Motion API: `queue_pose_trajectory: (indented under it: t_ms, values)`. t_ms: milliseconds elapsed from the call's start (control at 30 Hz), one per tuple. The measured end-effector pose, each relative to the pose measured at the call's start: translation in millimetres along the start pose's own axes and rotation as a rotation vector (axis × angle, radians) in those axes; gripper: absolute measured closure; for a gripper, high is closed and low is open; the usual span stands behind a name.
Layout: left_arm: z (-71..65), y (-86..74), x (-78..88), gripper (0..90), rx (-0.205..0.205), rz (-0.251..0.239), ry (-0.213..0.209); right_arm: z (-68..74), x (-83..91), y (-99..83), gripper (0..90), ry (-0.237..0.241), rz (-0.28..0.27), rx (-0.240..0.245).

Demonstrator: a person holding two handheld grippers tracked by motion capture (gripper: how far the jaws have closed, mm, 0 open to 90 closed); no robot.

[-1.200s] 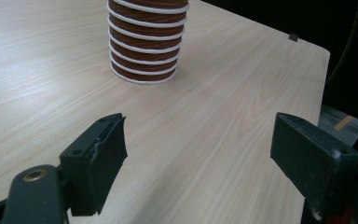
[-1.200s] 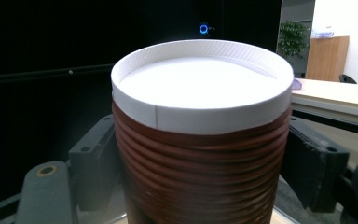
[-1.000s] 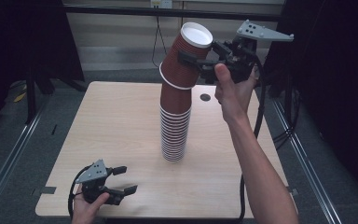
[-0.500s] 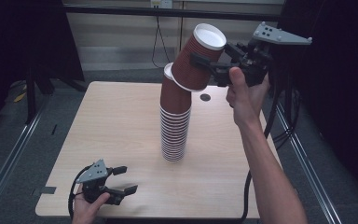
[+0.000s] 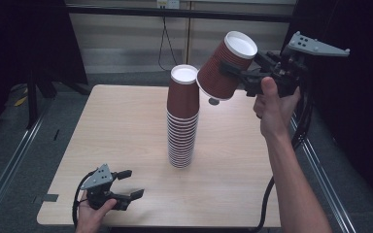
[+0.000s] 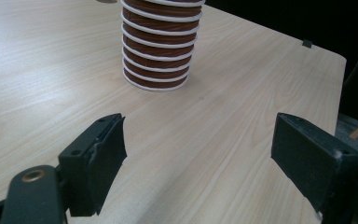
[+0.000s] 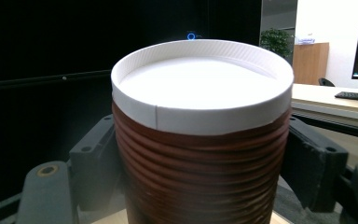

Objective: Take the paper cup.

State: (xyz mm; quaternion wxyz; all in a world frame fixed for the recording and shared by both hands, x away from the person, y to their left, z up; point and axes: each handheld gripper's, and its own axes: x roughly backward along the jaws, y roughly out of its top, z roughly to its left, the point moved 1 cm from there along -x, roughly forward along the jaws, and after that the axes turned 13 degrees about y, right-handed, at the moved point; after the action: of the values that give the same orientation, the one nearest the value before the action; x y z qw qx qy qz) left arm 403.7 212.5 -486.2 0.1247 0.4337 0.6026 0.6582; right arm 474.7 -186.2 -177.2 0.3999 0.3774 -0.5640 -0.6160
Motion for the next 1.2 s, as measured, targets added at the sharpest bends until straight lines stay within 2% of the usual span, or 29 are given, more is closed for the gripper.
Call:
queue_pose_trajectory:
  t_ms: [133, 200, 267, 300, 500, 733, 833, 867, 900, 1033, 1200]
  values:
    - [-0.4, 0.1, -1.1, 17.4, -0.001, 0.002, 0.001, -1.6, 8.2, -4.6, 22.0, -0.014, 0.015, -0.005]
    - [-0.7, -0.7, -1.6, 17.5, 0.029, -0.004, 0.002, -1.9, 12.1, -7.2, 22.1, -0.019, 0.014, -0.009]
    - [-0.7, -1.4, -2.4, 17.5, 0.041, 0.000, 0.008, -1.7, 14.7, -10.5, 22.0, -0.024, 0.027, -0.012]
    - [-1.0, -1.6, -3.2, 17.5, 0.035, 0.003, 0.022, -1.3, 15.3, -12.1, 22.0, -0.024, 0.034, -0.014]
    - [-4.7, 0.5, -7.8, 17.5, 0.005, 0.003, 0.028, -3.1, 18.2, -28.2, 22.0, -0.022, 0.068, -0.030]
    - [-6.5, 4.9, -8.5, 17.2, 0.005, -0.006, 0.027, -6.9, 20.6, -54.3, 22.1, -0.017, 0.100, -0.070]
    - [-6.9, 8.5, -8.8, 16.4, 0.017, -0.018, 0.018, -6.7, 21.4, -65.4, 22.1, -0.013, 0.115, -0.080]
    - [-7.4, 9.4, -9.1, 15.6, 0.025, -0.029, -0.006, -6.3, 21.6, -69.3, 22.1, -0.013, 0.119, -0.084]
    - [-7.9, 10.7, -9.6, 15.6, 0.016, -0.030, -0.018, -6.2, 22.0, -73.1, 22.1, -0.009, 0.120, -0.090]
    - [-10.8, 16.4, -11.6, 15.8, -0.004, -0.034, -0.012, -4.6, 21.7, -86.1, 22.1, 0.001, 0.137, -0.102]
    - [-11.8, 21.8, -13.3, 15.9, 0.004, -0.050, -0.030, -1.6, 18.0, -101.8, 22.1, 0.015, 0.160, -0.113]
